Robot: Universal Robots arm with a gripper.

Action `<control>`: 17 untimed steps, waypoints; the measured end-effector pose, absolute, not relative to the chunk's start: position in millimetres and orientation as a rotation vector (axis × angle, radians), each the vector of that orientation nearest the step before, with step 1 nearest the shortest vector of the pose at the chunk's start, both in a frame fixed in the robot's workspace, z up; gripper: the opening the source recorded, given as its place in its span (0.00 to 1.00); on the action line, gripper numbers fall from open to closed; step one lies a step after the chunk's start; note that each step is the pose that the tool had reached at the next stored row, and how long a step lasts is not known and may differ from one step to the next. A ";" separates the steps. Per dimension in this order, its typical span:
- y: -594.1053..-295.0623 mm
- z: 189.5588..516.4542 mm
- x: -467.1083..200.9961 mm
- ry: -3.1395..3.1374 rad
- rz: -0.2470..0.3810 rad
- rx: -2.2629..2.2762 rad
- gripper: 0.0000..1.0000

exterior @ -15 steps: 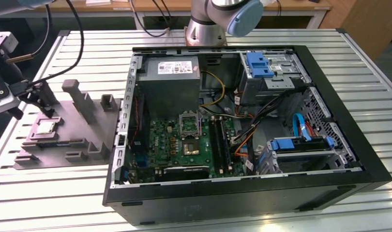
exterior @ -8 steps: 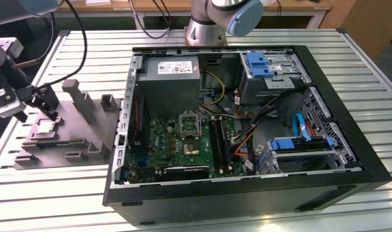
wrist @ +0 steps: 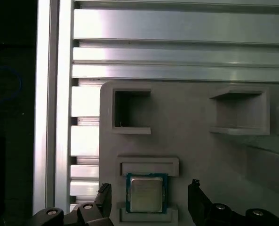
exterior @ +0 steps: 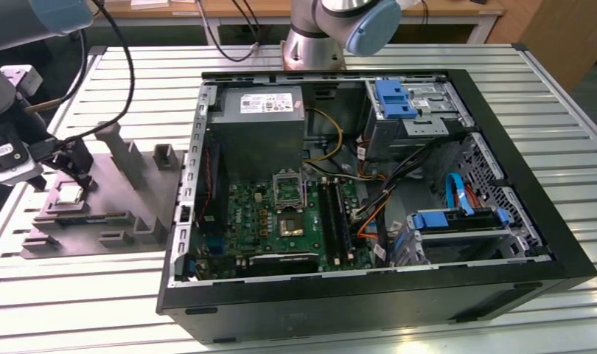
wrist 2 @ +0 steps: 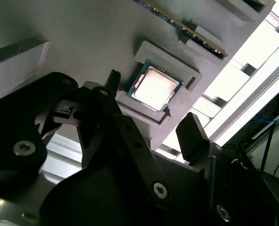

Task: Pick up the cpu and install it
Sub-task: 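Pick up the cpu and move it towards the insertion slot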

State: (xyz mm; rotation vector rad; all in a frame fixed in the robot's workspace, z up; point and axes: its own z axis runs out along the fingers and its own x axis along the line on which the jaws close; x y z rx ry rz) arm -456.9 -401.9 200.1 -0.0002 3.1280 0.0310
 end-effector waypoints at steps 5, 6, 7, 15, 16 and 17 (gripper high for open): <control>-402.0 193.2 -459.1 3.127 0.032 0.000 0.75; -402.0 192.6 -459.5 3.127 0.033 0.000 0.75; -402.0 192.1 -459.9 3.127 0.033 0.000 0.75; -401.9 188.6 -461.0 3.127 0.034 0.000 0.75; -401.9 188.5 -461.0 3.127 0.034 0.000 0.75; -401.9 188.4 -461.1 3.127 0.034 0.000 0.75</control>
